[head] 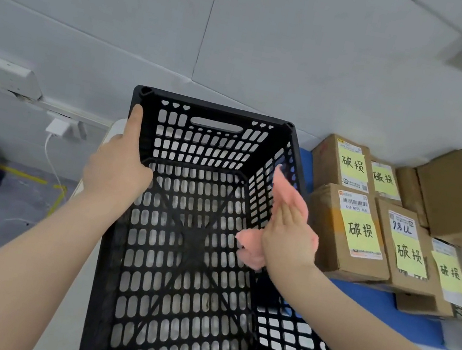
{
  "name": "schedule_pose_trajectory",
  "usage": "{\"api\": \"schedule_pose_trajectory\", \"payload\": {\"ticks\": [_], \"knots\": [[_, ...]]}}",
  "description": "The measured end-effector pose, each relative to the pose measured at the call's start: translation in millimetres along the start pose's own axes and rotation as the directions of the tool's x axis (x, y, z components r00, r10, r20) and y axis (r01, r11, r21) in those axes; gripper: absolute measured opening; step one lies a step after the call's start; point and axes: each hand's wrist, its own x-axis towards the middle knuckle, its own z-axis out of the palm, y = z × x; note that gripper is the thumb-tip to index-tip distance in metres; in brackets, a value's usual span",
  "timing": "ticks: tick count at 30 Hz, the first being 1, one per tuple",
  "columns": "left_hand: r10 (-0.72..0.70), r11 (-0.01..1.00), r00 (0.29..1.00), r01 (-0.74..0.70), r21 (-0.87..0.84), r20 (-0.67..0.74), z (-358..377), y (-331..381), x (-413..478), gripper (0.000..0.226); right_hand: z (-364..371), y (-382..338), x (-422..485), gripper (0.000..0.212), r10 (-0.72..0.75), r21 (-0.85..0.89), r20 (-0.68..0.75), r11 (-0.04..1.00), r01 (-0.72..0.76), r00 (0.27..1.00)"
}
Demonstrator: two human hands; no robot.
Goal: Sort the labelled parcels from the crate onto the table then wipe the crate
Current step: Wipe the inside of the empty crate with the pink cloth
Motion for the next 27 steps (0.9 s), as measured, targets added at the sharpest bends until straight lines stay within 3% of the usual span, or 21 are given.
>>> {"api": "schedule_pose_trajectory", "payload": {"ticks": [2,4,6,7,9,11,13,15,16,17,19,20,23,27], "knots": [[0.006,1.000,1.000,-0.006,-0.007,0.008,-0.1,-1.2,0.5,0.098,22.5,-19.7,9.2,0.053,0.060,0.165,-0.067,0.985,-0.048,0.996],[0.007,1.000,1.000,-0.007,-0.015,0.005,-1.3,-2.5,0.6,0.097,47.1,-41.0,6.6,0.049,0.075,0.142,0.156,0.985,-0.097,0.985],[0.011,1.000,1.000,-0.011,-0.022,-0.006,-0.6,-2.6,-0.1,0.096,53.6,-51.6,14.9,0.058,-0.159,-0.051,0.285,0.982,0.181,0.945],[0.015,1.000,1.000,-0.015,-0.021,-0.009,0.3,-2.1,-0.8,0.096,46.2,-59.9,9.0,0.053,-0.278,-0.098,0.229,0.947,0.306,0.933],[0.011,1.000,1.000,-0.011,-0.012,-0.006,0.6,-0.6,-0.6,0.097,25.1,-67.4,9.0,0.050,-0.126,-0.023,0.500,0.987,0.159,0.857],[0.008,1.000,1.000,-0.008,-0.015,0.004,-0.1,-1.3,0.5,0.098,37.3,-66.3,15.2,0.038,-0.092,-0.108,0.565,0.977,0.185,0.820],[0.023,0.999,1.000,-0.023,-0.028,-0.001,-0.2,-2.8,0.4,0.098,56.8,-62.9,20.7,0.039,-0.060,-0.258,0.612,0.927,0.271,0.789],[0.019,0.999,1.000,-0.018,-0.031,0.010,0.1,-3.9,1.2,0.098,54.3,-52.1,15.6,0.046,-0.165,-0.291,0.426,0.906,0.307,0.889],[0.015,0.999,1.000,-0.015,-0.029,0.014,-0.4,-3.3,1.0,0.098,58.2,-42.7,4.5,0.046,-0.110,-0.125,0.321,0.980,0.157,0.941],[0.012,1.000,1.000,-0.012,-0.025,0.014,-0.5,-3.0,1.3,0.099,51.9,-36.8,-1.1,0.045,-0.125,0.060,0.314,0.992,0.111,0.941],[0.011,1.000,1.000,-0.011,-0.020,0.014,-0.2,-2.5,1.5,0.100,32.6,-24.2,-15.4,0.049,-0.257,0.205,0.137,0.952,0.226,0.957],[0.014,1.000,1.000,-0.014,-0.019,0.014,-0.1,-2.8,1.4,0.100,20.1,-15.8,-24.9,0.051,-0.254,0.242,0.109,0.945,0.222,0.961],[0.015,1.000,1.000,-0.014,-0.017,0.012,-0.1,-2.5,1.3,0.100,-19.1,17.6,-36.4,0.065,-0.198,0.133,-0.050,0.970,0.203,0.979],[0.018,1.000,1.000,-0.017,-0.025,0.013,0.2,-3.0,1.1,0.101,-36.5,40.3,-45.6,0.070,-0.121,0.188,-0.131,0.971,0.145,0.984]]}}
